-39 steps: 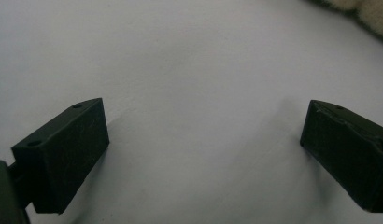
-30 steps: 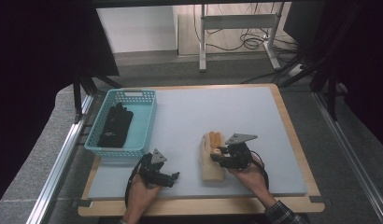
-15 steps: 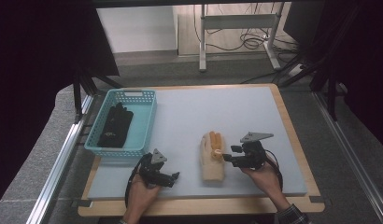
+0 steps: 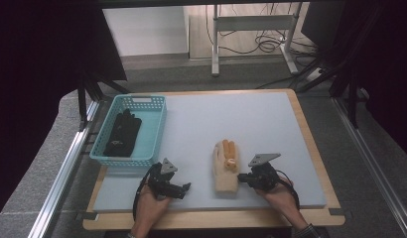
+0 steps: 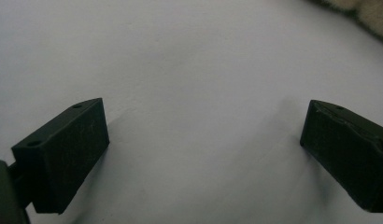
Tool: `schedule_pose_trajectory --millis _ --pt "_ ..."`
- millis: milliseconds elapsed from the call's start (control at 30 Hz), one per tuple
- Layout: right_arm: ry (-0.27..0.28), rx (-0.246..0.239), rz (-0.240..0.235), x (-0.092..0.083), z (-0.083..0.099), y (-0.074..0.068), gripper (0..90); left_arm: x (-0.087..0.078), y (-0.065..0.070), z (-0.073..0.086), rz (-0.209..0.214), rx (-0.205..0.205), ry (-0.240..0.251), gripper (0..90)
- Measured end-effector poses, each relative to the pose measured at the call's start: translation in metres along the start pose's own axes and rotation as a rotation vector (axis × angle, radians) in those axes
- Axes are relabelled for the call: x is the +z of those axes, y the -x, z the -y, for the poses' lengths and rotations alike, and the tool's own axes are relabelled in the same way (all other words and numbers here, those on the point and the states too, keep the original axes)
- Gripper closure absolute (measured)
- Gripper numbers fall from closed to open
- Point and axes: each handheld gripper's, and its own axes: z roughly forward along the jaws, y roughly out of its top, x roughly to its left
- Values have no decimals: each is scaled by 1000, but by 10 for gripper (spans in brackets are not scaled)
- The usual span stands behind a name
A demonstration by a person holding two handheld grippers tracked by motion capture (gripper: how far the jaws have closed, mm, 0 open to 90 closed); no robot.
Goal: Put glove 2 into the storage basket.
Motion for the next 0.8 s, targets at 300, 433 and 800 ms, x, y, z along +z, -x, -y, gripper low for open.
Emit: schedule_pose_trajectory --millis 300,433,800 --pt "13 -28 -27 18 -7 -13 880 0 0 0 0 0 0 13" --pt "17 -46 -36 29 -16 -21 878 0 0 0 0 0 0 13" --pt "31 -78 -36 53 -35 -35 871 0 0 0 0 0 0 13"
